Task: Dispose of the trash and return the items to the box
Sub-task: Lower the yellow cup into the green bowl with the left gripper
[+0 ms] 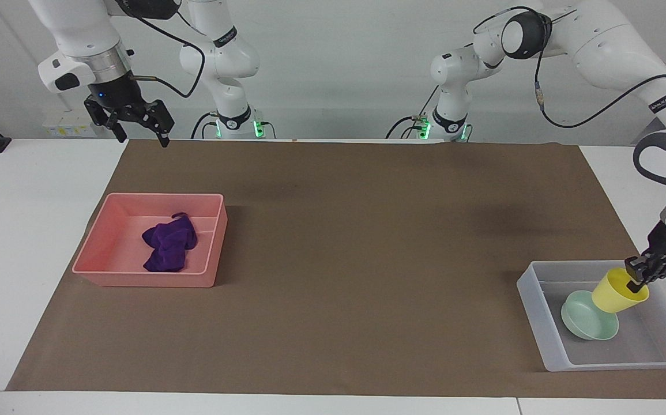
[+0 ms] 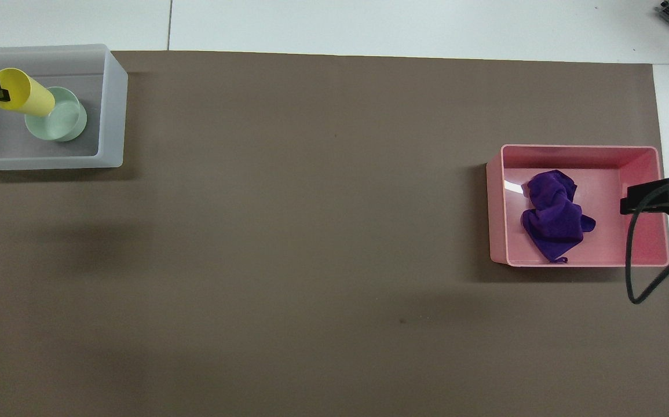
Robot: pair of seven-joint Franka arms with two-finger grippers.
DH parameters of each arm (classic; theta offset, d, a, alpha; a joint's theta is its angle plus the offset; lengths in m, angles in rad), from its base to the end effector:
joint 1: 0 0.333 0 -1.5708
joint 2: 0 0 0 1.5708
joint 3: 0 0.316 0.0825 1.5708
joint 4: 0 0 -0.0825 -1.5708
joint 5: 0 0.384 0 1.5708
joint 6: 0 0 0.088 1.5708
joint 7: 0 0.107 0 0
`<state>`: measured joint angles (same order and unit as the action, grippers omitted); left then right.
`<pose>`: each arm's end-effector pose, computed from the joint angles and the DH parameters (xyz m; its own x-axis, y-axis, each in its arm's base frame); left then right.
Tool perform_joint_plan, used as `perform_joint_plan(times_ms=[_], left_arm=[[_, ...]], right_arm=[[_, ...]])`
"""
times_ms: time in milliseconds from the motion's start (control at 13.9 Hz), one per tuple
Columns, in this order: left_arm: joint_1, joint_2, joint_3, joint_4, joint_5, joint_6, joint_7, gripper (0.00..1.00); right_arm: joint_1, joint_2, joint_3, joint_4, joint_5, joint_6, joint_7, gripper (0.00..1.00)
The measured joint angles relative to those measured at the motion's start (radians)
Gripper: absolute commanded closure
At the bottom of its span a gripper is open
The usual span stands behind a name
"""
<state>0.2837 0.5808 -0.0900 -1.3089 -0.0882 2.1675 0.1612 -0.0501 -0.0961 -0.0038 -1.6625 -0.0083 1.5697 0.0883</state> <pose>0.7302 0.1559 0.4327 0.9519 0.1022 0.2890 0.0801 -0.9929 0.0875 0.5230 -0.0292 0.6329 0.9899 -0.1417 0.0040 -0.1417 -0.9899 0.0076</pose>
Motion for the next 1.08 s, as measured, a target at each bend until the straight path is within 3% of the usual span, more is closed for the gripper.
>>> perform_joint_plan(times_ms=[648, 936, 1080], left_arm=[[0.0, 0.011, 0.0, -0.131, -0.004, 0.118, 0.014, 0.99], [0.0, 0.01, -0.002, -0.137, -0.004, 0.122, 0.015, 0.43], [-0.001, 0.008, -0.003, -0.137, -0.004, 0.122, 0.018, 0.0]], right_arm=[[0.003, 0.024, 0.002, -0.003, 0.006, 0.021, 0.0, 0.0], [0.003, 0.024, 0.002, -0.007, 0.006, 0.021, 0.0, 0.0], [0.003, 0.024, 0.002, -0.008, 0.006, 0.021, 0.0, 0.0]])
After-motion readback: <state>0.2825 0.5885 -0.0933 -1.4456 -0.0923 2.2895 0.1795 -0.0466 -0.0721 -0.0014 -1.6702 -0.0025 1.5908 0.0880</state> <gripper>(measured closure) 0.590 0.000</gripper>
